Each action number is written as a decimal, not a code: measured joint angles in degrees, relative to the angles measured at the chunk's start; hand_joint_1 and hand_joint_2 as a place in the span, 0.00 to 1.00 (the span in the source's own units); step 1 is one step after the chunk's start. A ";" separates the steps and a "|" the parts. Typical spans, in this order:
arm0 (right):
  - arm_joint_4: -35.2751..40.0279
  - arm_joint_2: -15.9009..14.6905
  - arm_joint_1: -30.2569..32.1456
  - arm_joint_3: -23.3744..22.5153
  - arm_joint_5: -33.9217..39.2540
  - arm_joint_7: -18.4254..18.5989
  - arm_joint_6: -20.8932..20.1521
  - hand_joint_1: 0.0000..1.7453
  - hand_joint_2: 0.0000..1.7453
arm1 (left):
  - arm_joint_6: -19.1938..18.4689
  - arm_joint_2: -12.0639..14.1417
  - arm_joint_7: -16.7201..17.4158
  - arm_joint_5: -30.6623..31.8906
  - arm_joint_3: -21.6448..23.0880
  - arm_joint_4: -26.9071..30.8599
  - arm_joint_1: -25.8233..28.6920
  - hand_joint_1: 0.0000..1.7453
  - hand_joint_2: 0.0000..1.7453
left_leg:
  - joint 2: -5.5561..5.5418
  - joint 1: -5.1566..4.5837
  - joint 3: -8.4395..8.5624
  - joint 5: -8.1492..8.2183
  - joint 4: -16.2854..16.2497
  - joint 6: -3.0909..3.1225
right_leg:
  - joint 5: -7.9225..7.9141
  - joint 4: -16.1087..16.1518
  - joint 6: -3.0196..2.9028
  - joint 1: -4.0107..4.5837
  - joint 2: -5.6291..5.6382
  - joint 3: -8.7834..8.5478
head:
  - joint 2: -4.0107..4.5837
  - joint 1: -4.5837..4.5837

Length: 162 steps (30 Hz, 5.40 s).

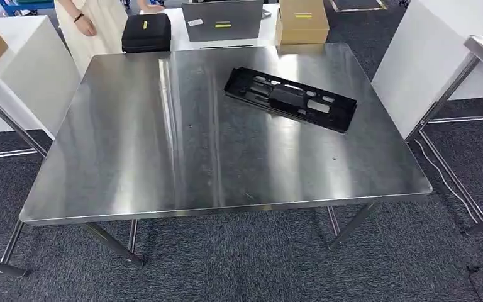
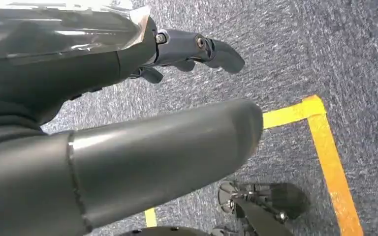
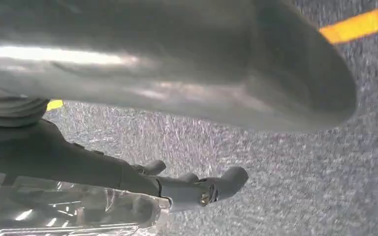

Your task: Take the parts from the cabinet and place them on the table.

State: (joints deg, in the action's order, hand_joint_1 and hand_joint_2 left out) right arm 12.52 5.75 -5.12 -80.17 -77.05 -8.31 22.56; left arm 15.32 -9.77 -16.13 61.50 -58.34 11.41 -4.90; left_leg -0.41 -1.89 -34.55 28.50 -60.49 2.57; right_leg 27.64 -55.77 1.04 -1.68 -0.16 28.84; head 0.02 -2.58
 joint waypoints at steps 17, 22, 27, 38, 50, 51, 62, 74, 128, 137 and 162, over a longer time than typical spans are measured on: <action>-0.20 0.07 -0.11 1.97 -1.70 1.05 -0.59 0.00 0.00 | 0.28 0.20 -0.61 -1.44 -0.35 -0.02 0.03 0.00 0.00 | 0.34 2.43 2.61 -2.55 3.90 1.17 | 5.44 -11.71 1.35 -0.11 0.02 7.75 | 0.00 0.66; -0.20 -0.02 -0.11 2.36 -1.64 1.03 -0.50 0.00 0.00 | 0.17 0.17 -0.63 -1.40 -0.35 -0.02 0.03 0.00 0.00 | 0.54 1.99 -0.10 -4.63 3.75 0.87 | 4.74 -10.19 3.11 0.03 0.03 2.68 | 0.00 0.79; -0.20 -0.04 -0.32 2.56 -1.62 1.01 -0.39 0.00 0.00 | 0.02 0.17 -0.92 -1.40 -0.37 -0.02 0.00 0.00 0.00 | 0.39 1.60 -1.04 -6.37 3.18 -0.59 | 3.34 0.31 2.13 1.00 0.33 -3.31 | 0.00 0.73; -0.22 0.02 -0.03 2.80 -1.88 1.01 -0.39 0.00 0.00 | 0.15 0.24 -0.87 -1.64 -0.90 -0.02 0.21 0.00 0.00 | 0.28 3.45 3.14 0.80 -2.84 -2.98 | -0.96 -0.22 0.35 -0.54 -0.37 1.38 | 0.00 -0.61; -0.26 -0.09 -0.07 2.86 -2.03 0.92 -0.50 0.00 0.00 | 0.37 0.20 -0.94 -1.92 -1.22 -0.02 0.10 0.00 0.00 | 0.97 2.33 3.64 -2.59 5.21 0.99 | 7.42 -18.40 1.79 0.05 -0.12 9.34 | 0.00 -0.92; -0.26 -0.15 -0.05 2.86 -2.03 0.92 -0.52 0.00 0.00 | 0.35 0.17 -0.96 -1.92 -1.22 -0.02 0.10 0.00 0.00 | 0.97 2.32 3.19 -2.89 5.12 0.89 | 6.47 -16.81 2.48 -0.03 -0.13 7.74 | 0.00 -0.94; -0.26 -0.28 -0.16 2.88 -2.01 0.74 -0.24 0.00 0.00 | 0.35 0.24 -1.14 -1.84 -1.44 -0.02 0.16 0.00 0.00 | 0.33 2.52 -1.51 1.85 -2.23 -2.18 | 0.55 0.50 -0.11 -0.44 0.08 -1.05 | 0.00 -2.27; -0.33 -0.35 -0.12 2.88 -1.99 0.13 -0.13 0.00 0.00 | 0.22 0.46 -1.46 -1.86 -1.66 -0.02 0.11 0.00 0.00 | 0.21 1.90 5.46 -0.05 3.61 -0.82 | -1.49 -0.43 1.24 0.36 0.00 1.74 | 0.00 -2.31; -0.48 -0.46 -0.12 3.32 -1.03 0.50 0.18 0.00 0.00 | -0.48 0.17 -1.88 -0.92 -1.66 -0.02 -0.21 0.00 0.00 | 0.55 2.55 -4.09 5.43 -12.90 -2.16 | -0.55 -1.27 -0.71 0.57 0.17 2.27 | 0.00 -0.54; -0.50 -0.20 -0.20 3.32 -1.05 0.66 0.18 0.00 0.00 | -0.63 0.33 -1.81 -0.90 -1.66 -0.02 -0.48 0.00 0.00 | 0.84 1.99 5.32 -1.28 5.09 0.59 | -1.30 -2.05 1.42 1.04 0.07 3.84 | 0.00 -0.39; -0.50 -0.04 -0.19 4.24 -1.75 -0.09 -0.39 0.00 0.00 | -0.15 0.28 -1.95 -2.08 -2.03 0.00 -0.22 0.00 0.00 | 0.15 2.49 5.75 0.42 3.27 -1.29 | -0.83 -0.37 -0.21 0.37 0.12 1.44 | 0.00 0.29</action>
State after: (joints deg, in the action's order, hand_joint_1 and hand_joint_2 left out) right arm 12.02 5.70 -5.31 -75.93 -78.79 -8.39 22.16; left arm 15.17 -9.49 -18.08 59.43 -60.37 11.41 -5.12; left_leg -0.27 0.60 -28.79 28.91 -57.22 1.28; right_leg 26.81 -56.14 0.83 -1.32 -0.04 30.27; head 0.02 -2.29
